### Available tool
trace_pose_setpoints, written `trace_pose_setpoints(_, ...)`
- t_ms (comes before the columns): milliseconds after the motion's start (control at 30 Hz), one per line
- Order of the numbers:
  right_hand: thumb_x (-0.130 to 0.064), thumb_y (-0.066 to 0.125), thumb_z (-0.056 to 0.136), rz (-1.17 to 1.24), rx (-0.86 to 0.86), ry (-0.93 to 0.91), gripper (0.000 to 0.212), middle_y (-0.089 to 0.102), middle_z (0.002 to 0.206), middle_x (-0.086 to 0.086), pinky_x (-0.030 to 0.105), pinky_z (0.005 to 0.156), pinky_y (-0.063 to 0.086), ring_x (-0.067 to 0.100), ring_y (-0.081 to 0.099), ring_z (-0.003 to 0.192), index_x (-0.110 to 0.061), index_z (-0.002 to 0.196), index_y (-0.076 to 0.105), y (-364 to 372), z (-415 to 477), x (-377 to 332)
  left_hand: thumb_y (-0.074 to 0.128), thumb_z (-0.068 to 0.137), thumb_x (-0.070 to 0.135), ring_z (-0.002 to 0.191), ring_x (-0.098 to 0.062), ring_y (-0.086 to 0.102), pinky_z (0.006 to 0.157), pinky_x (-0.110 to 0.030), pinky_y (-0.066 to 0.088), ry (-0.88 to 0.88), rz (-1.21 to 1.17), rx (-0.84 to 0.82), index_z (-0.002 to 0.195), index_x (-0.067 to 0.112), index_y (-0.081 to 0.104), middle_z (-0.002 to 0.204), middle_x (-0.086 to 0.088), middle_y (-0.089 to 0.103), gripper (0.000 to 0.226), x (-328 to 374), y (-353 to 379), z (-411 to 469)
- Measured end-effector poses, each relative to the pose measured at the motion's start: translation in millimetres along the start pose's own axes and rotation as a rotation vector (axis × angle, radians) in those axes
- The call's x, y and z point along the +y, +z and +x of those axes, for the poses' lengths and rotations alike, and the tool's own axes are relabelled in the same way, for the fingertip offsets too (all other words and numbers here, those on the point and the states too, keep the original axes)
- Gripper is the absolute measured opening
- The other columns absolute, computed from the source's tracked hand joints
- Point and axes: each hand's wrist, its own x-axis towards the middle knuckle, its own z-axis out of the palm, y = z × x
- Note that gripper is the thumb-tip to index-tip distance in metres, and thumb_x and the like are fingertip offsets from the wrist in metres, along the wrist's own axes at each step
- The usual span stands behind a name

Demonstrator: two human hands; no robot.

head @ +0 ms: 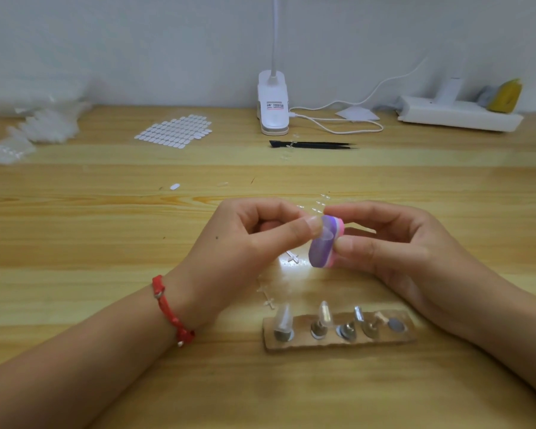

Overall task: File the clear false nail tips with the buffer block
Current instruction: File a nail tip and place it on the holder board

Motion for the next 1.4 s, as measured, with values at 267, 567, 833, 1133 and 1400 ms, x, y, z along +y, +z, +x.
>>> trace_pose_setpoints(267,-0.018,0.081,0.061,-0.036,-0.006,0.003,0.039,0.074,0.099,0.019,0.028,0.076,0.056,0.028,0.072,0.089,-0.016,0.099,0.076,-0.3,-0.7,0.8,0.069,0.071,0.031,0.072,-0.023,0.043,0.065,-0.024,0.037,-0.006,0.006,0.07,0.071,0.014,0.074,0.077,-0.041,0.051,0.019,-0.9,-1.0,1.9)
trace_pose_setpoints(567,-0.028,0.087,0.056,-0.026,-0.044,-0.018,0.041,0.075,0.092,0.013,0.025,0.074,0.056,0.022,0.073,0.083,-0.019,0.095,0.077,0.9,-2.3,-1.1,0.073,0.07,0.032,0.073,-0.023,0.045,0.069,-0.029,0.036,-0.019,0.031,0.063,0.076,0.009,0.074,0.081,-0.042,0.052,0.024,-2.6,-1.3,1.8)
trace_pose_setpoints(833,-0.032,0.09,0.054,-0.051,-0.023,0.0,0.047,0.075,0.095,0.015,0.028,0.077,0.056,0.025,0.073,0.087,-0.018,0.097,0.076,-0.6,-0.9,0.5,0.069,0.068,0.034,0.073,-0.022,0.044,0.066,-0.026,0.037,-0.019,0.014,0.095,0.073,0.012,0.074,0.079,-0.042,0.051,0.023,-2.7,-1.8,1.7)
trace_pose_setpoints(1133,-0.007,0.083,0.059,0.008,0.029,-0.011,0.036,0.075,0.094,0.015,0.028,0.073,0.057,0.025,0.073,0.084,-0.015,0.094,0.078,0.1,1.4,1.5,0.072,0.072,0.033,0.069,-0.022,0.038,0.067,-0.029,0.032,-0.006,0.036,0.076,0.072,0.014,0.074,0.067,-0.038,0.046,0.02,-5.5,0.1,2.2)
trace_pose_setpoints(1400,-0.004,0.07,0.069,0.046,0.047,0.007,0.031,0.074,0.096,0.015,0.026,0.071,0.057,0.022,0.073,0.082,-0.005,0.099,0.074,-1.1,1.7,1.4,0.074,0.071,0.033,0.07,-0.023,0.038,0.066,-0.026,0.032,0.012,0.048,0.078,0.073,0.01,0.074,0.067,-0.038,0.045,0.024,-6.0,1.0,2.7)
